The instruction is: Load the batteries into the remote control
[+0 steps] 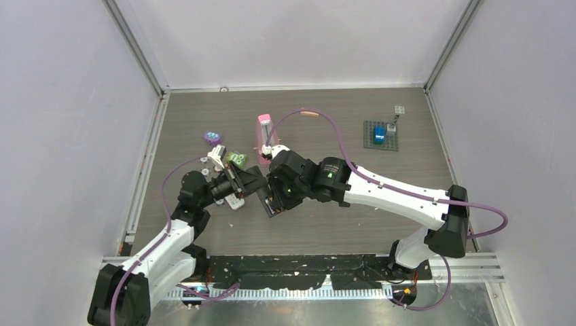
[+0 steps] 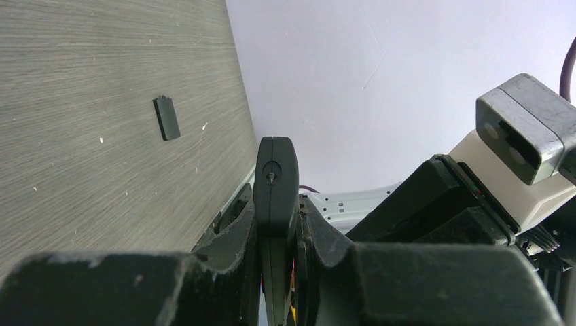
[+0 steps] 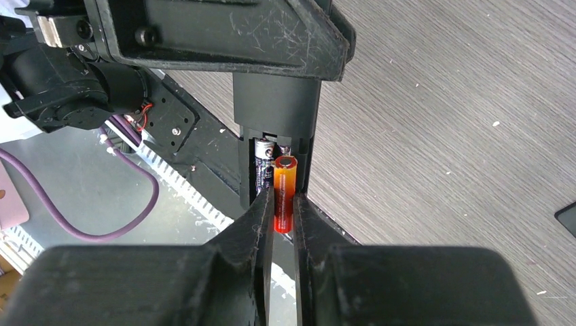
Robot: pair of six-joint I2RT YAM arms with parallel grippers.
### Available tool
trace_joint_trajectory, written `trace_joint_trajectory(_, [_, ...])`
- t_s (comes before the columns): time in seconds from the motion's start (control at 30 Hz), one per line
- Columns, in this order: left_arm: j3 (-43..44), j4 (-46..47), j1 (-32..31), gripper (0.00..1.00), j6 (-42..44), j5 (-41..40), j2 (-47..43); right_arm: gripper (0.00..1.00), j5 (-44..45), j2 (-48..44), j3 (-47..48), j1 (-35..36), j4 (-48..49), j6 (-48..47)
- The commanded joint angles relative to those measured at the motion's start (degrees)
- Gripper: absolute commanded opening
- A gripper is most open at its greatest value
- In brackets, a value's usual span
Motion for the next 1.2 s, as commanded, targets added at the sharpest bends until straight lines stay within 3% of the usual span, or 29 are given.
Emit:
trace_joint_trajectory(0.0, [0.38, 3.63, -0.24, 0.0, -0.41, -0.01, 0.2, 0.14, -0.8, 0.57, 2.28, 0.45, -0.52, -0.3])
trace_joint_trajectory(0.87, [-0.05, 4.27, -0.24, 0.0, -0.45, -0.2, 0.88, 0.35, 0.75, -2.25, 1.48, 0.43, 0.38, 3.91])
trace_joint_trajectory(1.03, [-0.15, 4.17, -0.24, 0.0, -0.53, -0.29, 0.77, 0.35, 2.61, -3.24, 0.4, 0.23, 1.94, 5.98])
trace_joint_trajectory(1.17, [-0.32, 4.13, -0.27, 0.0, -0.53, -0.3, 0.67, 0.25, 3.35, -3.31, -0.37, 0.2, 4.21, 6.88])
